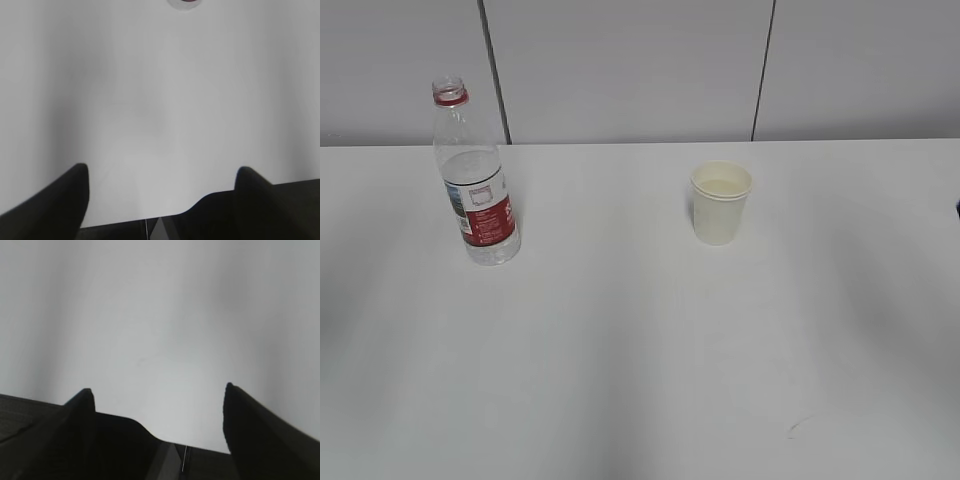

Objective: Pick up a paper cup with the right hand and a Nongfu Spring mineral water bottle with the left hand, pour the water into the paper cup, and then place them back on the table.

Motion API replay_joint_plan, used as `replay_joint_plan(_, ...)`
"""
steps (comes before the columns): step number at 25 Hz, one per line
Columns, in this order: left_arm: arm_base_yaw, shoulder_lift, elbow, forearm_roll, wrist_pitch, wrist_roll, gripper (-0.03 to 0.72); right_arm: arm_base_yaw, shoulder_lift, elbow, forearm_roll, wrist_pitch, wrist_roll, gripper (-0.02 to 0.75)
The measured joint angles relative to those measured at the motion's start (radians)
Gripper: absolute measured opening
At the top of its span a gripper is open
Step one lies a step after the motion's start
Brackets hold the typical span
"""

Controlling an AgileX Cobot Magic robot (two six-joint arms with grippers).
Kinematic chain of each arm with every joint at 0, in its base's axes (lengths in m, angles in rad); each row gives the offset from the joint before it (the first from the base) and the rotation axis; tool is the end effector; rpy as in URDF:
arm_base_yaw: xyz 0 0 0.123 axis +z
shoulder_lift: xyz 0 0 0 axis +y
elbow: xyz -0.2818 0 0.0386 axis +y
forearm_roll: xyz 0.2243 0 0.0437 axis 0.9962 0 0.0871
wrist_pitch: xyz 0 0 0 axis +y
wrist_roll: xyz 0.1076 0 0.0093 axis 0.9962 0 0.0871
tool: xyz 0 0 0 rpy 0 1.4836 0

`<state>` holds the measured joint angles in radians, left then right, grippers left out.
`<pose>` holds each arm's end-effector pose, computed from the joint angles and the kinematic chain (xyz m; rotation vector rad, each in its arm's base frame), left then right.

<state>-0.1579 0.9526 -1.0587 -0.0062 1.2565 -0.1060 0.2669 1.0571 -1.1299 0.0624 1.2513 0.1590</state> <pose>0.1371 -0.0225 0.3478 0.0679 2.6366 -0.0984 0.1578 0.0498 0.3516 -0.1375 2.6741 0.2222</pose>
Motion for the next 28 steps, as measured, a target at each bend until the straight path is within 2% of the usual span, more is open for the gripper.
replay_joint_plan(8, 0.000, -0.226, 0.201, 0.006, -0.001, 0.021, 0.544, 0.000, -0.240, 0.264, -0.033, 0.000, -0.030, 0.591)
replay_joint_plan(12, 0.000, -0.361, 0.304, 0.006, -0.036, 0.022, 0.544, 0.000, -0.393, 0.340, -0.103, 0.000, -0.041, 0.591)
replay_joint_plan(18, 0.000, -0.556, 0.436, 0.006, -0.111, 0.033, 0.544, 0.000, -0.642, 0.386, -0.123, 0.001, -0.077, 0.591)
replay_joint_plan(28, 0.000, -0.835, 0.502, 0.006, -0.106, 0.074, 0.544, 0.000, -0.960, 0.515, -0.125, -0.027, -0.113, 0.591)
